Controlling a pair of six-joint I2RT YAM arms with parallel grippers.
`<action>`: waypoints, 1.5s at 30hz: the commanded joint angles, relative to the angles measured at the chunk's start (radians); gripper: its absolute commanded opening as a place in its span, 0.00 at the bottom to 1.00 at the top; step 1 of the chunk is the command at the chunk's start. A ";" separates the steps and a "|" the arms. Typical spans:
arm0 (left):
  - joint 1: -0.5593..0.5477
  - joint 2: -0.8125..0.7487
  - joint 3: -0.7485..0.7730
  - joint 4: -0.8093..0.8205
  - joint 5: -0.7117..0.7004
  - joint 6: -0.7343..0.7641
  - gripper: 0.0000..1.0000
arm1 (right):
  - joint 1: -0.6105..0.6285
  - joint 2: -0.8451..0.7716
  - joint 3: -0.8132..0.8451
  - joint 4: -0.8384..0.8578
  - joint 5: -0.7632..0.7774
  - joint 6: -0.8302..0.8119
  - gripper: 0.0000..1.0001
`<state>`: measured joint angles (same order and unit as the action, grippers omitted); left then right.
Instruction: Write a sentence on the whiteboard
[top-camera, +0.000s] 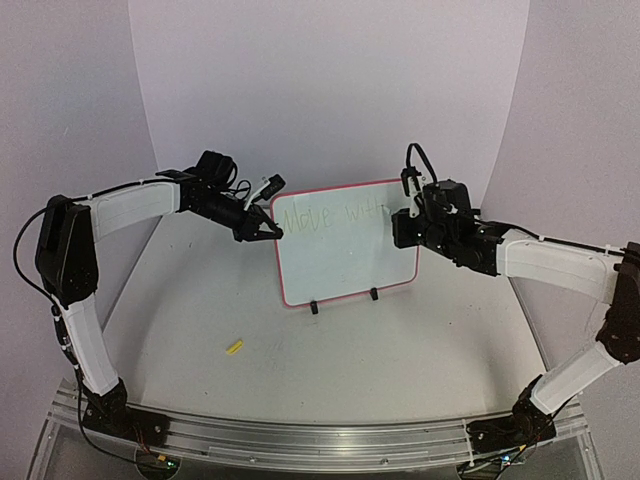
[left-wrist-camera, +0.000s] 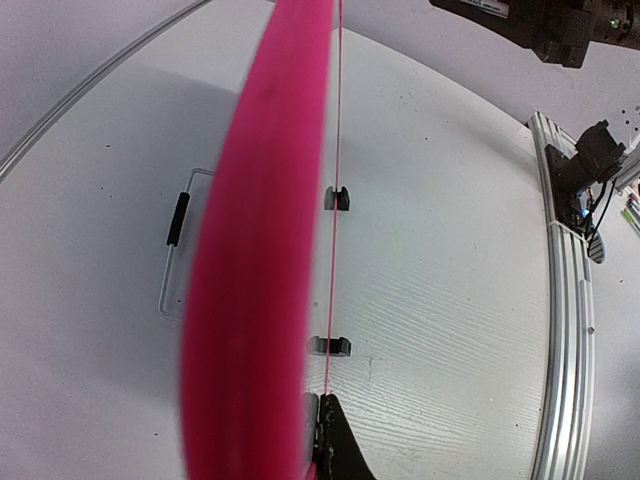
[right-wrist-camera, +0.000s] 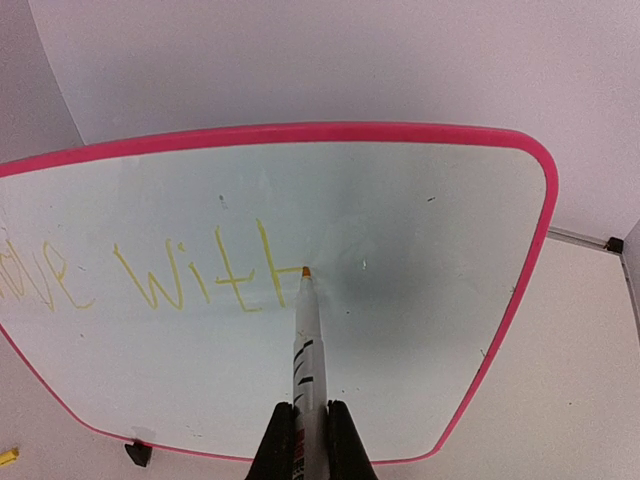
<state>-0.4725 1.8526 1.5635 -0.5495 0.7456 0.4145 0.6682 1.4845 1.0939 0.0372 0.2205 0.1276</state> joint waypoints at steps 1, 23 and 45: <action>-0.003 0.027 -0.002 -0.028 -0.136 0.069 0.00 | -0.004 -0.008 0.044 0.008 0.033 -0.009 0.00; -0.003 0.025 -0.002 -0.027 -0.137 0.070 0.00 | -0.003 0.002 -0.034 -0.002 0.024 0.054 0.00; -0.004 0.019 -0.002 -0.029 -0.142 0.069 0.00 | -0.003 -0.034 -0.031 -0.010 0.008 0.048 0.00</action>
<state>-0.4725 1.8526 1.5635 -0.5495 0.7452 0.4145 0.6682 1.4848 1.0637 0.0287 0.2222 0.1772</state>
